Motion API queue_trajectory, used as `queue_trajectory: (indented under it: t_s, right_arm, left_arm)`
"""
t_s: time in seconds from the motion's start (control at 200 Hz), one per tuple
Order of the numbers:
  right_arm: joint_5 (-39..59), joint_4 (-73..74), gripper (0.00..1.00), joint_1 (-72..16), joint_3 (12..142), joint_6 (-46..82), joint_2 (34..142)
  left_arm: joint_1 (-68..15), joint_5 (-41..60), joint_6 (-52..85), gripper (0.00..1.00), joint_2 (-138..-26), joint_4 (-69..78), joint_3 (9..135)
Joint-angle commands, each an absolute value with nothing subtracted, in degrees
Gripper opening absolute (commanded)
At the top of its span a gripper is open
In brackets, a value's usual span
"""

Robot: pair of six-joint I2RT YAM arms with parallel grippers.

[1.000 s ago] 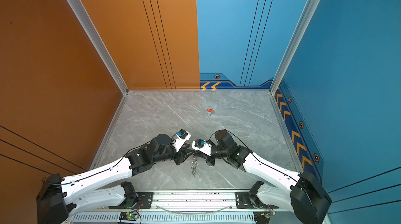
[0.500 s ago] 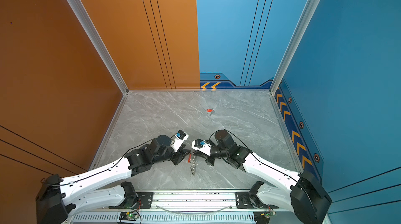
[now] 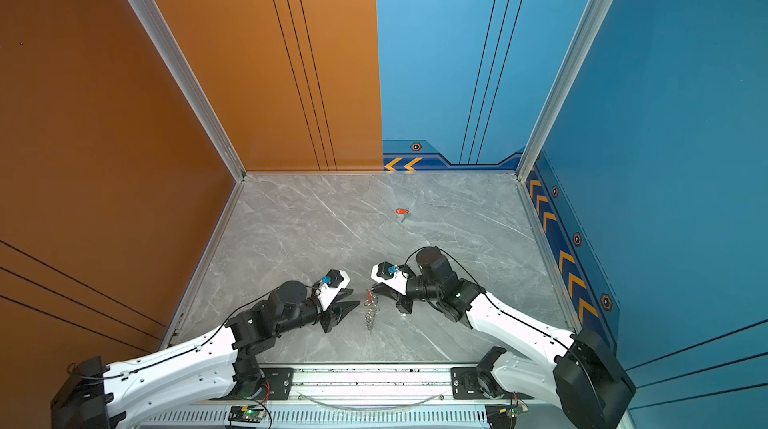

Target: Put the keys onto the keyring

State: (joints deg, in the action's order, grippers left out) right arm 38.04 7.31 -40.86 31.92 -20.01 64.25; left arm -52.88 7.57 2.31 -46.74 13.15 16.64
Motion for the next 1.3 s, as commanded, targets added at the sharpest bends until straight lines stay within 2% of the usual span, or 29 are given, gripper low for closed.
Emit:
queue_trajectory:
  t_s: [0.0,0.225,0.335,0.571,1.066,1.296]
  right_arm:
    - [42.12,10.59,0.0,-40.63,31.35,-18.28,63.41]
    - [45.2,11.38,0.0,-40.66,31.07,-18.21,63.41]
    - [45.35,11.51,0.0,-40.61,30.77,-18.14,62.78]
    - [46.5,12.37,0.0,-40.64,30.59,-17.95,63.08]
    - [47.47,13.27,0.0,-40.66,30.1,-17.23,63.11]
    - [45.2,10.59,0.0,-40.61,30.8,-18.04,62.76]
  left_arm:
    - [-52.05,12.58,-5.21,0.42,-45.62,27.75,14.31]
    - [-46.65,23.26,-7.11,0.44,-51.56,31.48,16.71]
    - [-45.99,27.34,-7.82,0.38,-53.71,31.42,17.58]
    - [-45.68,31.21,-7.74,0.31,-55.69,31.46,18.53]
    - [-44.69,30.49,-7.12,0.1,-59.8,31.46,20.13]
    - [-44.54,28.73,-8.96,0.05,-60.54,28.35,20.86]
